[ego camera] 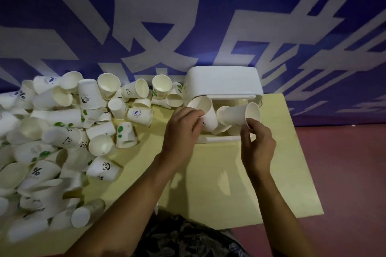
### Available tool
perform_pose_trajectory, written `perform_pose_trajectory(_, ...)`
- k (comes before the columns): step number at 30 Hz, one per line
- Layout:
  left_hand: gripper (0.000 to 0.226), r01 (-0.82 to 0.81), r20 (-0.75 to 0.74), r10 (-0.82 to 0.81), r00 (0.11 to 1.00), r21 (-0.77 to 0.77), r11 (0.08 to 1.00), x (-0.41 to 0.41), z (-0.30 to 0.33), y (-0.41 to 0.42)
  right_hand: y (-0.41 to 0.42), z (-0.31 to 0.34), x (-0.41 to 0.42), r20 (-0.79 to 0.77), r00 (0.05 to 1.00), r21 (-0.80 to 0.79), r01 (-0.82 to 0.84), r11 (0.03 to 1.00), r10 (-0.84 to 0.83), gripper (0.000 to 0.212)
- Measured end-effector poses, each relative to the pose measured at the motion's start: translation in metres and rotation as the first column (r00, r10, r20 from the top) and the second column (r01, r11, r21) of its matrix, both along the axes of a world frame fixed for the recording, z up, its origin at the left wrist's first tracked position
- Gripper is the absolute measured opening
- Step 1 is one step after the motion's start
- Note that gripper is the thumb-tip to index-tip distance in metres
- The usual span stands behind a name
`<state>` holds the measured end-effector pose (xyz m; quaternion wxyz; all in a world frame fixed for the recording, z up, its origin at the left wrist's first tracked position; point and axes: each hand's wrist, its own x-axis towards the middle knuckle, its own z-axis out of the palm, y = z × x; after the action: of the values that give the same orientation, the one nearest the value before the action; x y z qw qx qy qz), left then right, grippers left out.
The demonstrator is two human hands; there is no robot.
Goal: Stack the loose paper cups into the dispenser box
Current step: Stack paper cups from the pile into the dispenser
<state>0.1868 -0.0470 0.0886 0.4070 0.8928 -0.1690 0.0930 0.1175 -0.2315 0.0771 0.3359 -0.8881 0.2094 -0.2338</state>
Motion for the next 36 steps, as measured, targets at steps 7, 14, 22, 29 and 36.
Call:
perform_pose_trajectory(7, 0.011, 0.116, 0.075, -0.122, 0.990, 0.082, 0.990, -0.003, 0.000, -0.063, -0.063, 0.004, -0.002, -0.082, 0.991, -0.226, -0.121, 0.967, 0.105, 0.020)
perform_pose_trajectory(14, 0.007, 0.124, -0.073, -0.110, 0.991, 0.231, 0.965, -0.004, -0.016, -0.098, -0.092, -0.015, 0.007, -0.196, 0.951, -0.195, -0.276, 0.941, 0.238, 0.013)
perform_pose_trajectory(22, 0.024, 0.024, 0.004, -0.027, 1.000, 0.360, 0.933, -0.004, -0.021, -0.120, -0.116, -0.040, 0.023, -0.269, 0.902, -0.172, -0.390, 0.904, 0.338, 0.013)
perform_pose_trajectory(29, 0.021, 0.081, -0.160, -0.010, 0.987, 0.444, 0.892, -0.002, -0.057, -0.125, -0.129, -0.063, 0.035, -0.344, 0.834, -0.264, -0.527, 0.808, 0.431, 0.012)
perform_pose_trajectory(36, 0.014, -0.026, -0.066, 0.052, 0.996, 0.342, 0.939, 0.008, -0.066, -0.136, -0.131, -0.070, 0.037, -0.215, 0.869, -0.133, -0.478, 0.868, 0.446, 0.019)
